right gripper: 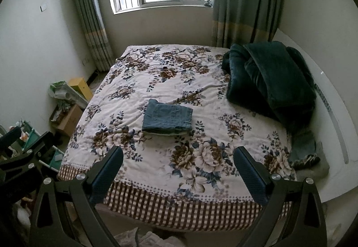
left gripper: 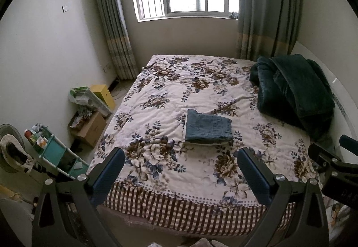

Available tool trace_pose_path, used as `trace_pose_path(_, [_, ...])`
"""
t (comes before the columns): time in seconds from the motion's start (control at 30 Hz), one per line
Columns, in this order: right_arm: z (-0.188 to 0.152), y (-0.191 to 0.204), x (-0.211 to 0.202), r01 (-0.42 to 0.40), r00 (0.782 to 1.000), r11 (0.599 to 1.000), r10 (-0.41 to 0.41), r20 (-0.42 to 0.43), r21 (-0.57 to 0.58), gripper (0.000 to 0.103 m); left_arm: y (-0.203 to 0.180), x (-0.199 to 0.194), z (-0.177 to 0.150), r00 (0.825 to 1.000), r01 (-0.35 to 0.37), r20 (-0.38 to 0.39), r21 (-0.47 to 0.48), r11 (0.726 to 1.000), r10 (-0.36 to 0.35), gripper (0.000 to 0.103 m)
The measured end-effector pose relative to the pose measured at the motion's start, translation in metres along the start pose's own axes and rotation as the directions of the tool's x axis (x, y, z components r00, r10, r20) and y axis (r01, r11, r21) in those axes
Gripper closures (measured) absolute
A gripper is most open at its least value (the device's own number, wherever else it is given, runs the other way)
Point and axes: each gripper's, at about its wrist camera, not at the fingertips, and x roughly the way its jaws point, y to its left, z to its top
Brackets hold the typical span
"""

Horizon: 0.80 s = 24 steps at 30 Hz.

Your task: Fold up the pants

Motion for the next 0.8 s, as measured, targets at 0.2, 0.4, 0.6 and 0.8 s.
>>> trace_pose_path(0.2, [-0.0009, 0.0012, -0.0008, 0.000, 1.000, 1.000, 0.000, 0.001, 0.004, 0.002, 0.0007, 0.0008, -0.0001, 1.000, 0.003, 0.000, 0.001, 1.000, -0.003, 0.000])
trace_pose_path(0.4, [-0.0008, -0.0006, -0.0006, 0.000, 1.000, 1.000, 0.000, -0.001, 0.005, 0.002, -0.0021, 0.0025, 0.0037, 1.000, 0.011, -0.003, 0.000, 1.000, -0.011, 0.000])
trace_pose_path(0.6, [-0.0008, -0.0006, -0.0008, 0.001, 1.000, 1.000, -0.001, -0.001, 0.009, 0.002, -0.0041, 0.0018, 0.0046, 1.000, 0.022, -0.007, -0.003, 1.000, -0.022, 0.000])
trace_pose_path(0.8, [0.0007, -0.0041, 0.0005, -0.001, 1.000, 1.000, 0.001, -0.001, 0.009, 0.002, -0.0072, 0.0017, 0.0062, 1.000, 0.026, -0.006, -0.002, 1.000, -0.026, 0.000])
